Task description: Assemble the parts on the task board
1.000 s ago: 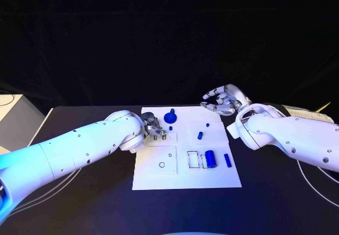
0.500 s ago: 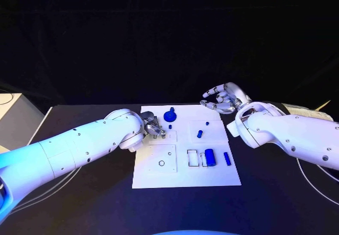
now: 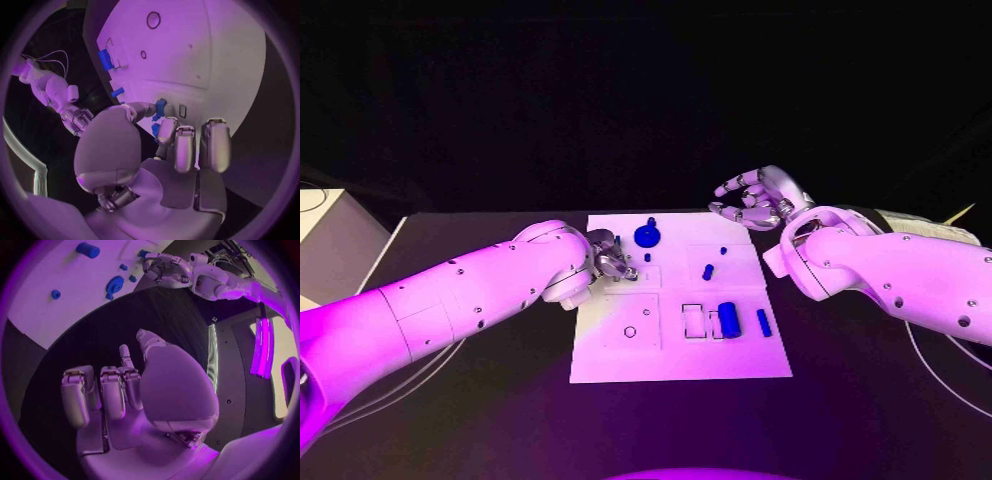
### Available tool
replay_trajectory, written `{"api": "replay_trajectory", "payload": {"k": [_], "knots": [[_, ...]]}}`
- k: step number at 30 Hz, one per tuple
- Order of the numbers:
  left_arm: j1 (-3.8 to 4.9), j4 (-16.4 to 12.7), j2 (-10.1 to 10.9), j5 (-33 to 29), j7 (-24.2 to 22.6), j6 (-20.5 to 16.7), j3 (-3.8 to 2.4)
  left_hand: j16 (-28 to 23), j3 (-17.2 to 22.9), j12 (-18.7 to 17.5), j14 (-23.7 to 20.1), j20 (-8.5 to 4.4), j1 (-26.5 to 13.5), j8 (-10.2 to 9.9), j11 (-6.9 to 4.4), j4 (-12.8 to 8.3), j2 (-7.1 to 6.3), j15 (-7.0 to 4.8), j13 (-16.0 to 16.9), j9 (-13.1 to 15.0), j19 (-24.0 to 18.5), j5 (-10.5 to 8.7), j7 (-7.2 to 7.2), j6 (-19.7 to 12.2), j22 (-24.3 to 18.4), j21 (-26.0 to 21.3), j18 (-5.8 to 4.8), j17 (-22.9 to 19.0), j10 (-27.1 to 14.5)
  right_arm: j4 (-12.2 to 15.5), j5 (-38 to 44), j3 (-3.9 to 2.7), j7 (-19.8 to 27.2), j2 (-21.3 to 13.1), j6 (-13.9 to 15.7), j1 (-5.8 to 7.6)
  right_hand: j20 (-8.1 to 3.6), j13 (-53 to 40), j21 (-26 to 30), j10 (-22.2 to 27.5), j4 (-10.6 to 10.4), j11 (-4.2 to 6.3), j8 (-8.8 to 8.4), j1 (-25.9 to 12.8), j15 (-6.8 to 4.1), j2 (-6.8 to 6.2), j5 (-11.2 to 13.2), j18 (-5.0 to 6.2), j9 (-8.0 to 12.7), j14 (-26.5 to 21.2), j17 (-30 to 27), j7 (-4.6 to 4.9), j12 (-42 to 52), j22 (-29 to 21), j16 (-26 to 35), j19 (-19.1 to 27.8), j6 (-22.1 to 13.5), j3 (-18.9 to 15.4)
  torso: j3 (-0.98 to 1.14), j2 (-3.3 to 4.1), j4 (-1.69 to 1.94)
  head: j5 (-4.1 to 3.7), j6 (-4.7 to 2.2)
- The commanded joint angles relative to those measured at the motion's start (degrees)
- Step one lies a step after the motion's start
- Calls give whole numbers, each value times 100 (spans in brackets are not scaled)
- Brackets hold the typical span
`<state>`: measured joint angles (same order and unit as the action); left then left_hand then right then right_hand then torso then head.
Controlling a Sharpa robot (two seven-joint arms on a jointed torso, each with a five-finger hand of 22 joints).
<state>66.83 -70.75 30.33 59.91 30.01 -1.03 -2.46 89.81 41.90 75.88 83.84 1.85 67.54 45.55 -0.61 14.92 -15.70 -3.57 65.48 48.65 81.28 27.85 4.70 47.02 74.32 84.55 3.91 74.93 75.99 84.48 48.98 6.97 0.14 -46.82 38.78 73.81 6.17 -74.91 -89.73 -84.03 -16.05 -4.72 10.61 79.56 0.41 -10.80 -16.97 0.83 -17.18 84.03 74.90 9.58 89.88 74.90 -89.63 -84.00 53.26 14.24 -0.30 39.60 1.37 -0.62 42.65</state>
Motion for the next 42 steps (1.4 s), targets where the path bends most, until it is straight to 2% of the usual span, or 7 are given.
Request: {"api": "replay_trajectory", "payload": {"k": [1,7,27,42], "knots": [[0,7,-13,-49,24,107,-2,19,1154,23,616,0,40,13,-10,-1182,8,-43,5,5,54,17,-101,129,5,19,-59,1507,41,15,76,-1,52,3,23,-2,8,-1509,37,-597,-13,-5,24,-63,4,5,-26,-64,-5,586,1462,-7,12,1466,-19,-571,-30,33,2,-2,2,6,20],[0,28,-25,-16,22,79,-3,19,1157,18,616,-1,40,5,-11,-1183,5,-44,0,5,57,19,-102,136,10,20,-60,1507,41,17,78,-1,56,6,26,-2,8,-1509,37,-597,-13,-5,24,-63,4,5,-26,-64,-5,586,1462,-7,12,1466,-19,-571,-30,33,-4,-3,-1,7,37],[4,84,-75,31,58,250,-4,19,1167,1,616,-3,42,-8,-13,-1185,6,-46,-24,5,61,17,-104,146,18,23,-62,1507,32,17,81,-1,18,13,-15,-2,8,-1509,30,-597,-6,-4,28,-70,4,-1,-24,-66,-5,587,1470,-9,12,1471,-22,-574,-32,39,6,-8,-2,5,62],[6,197,-176,79,157,262,-1,19,1172,-4,616,-4,46,-17,-14,-1189,5,-47,-28,5,61,14,-104,150,17,23,-62,1507,31,28,97,-1,17,13,-22,-2,8,-1509,30,-597,-6,-4,28,-70,4,-1,-24,-66,-5,587,1470,-9,12,1471,-22,-574,-32,39,4,0,-7,-1,84]]}}
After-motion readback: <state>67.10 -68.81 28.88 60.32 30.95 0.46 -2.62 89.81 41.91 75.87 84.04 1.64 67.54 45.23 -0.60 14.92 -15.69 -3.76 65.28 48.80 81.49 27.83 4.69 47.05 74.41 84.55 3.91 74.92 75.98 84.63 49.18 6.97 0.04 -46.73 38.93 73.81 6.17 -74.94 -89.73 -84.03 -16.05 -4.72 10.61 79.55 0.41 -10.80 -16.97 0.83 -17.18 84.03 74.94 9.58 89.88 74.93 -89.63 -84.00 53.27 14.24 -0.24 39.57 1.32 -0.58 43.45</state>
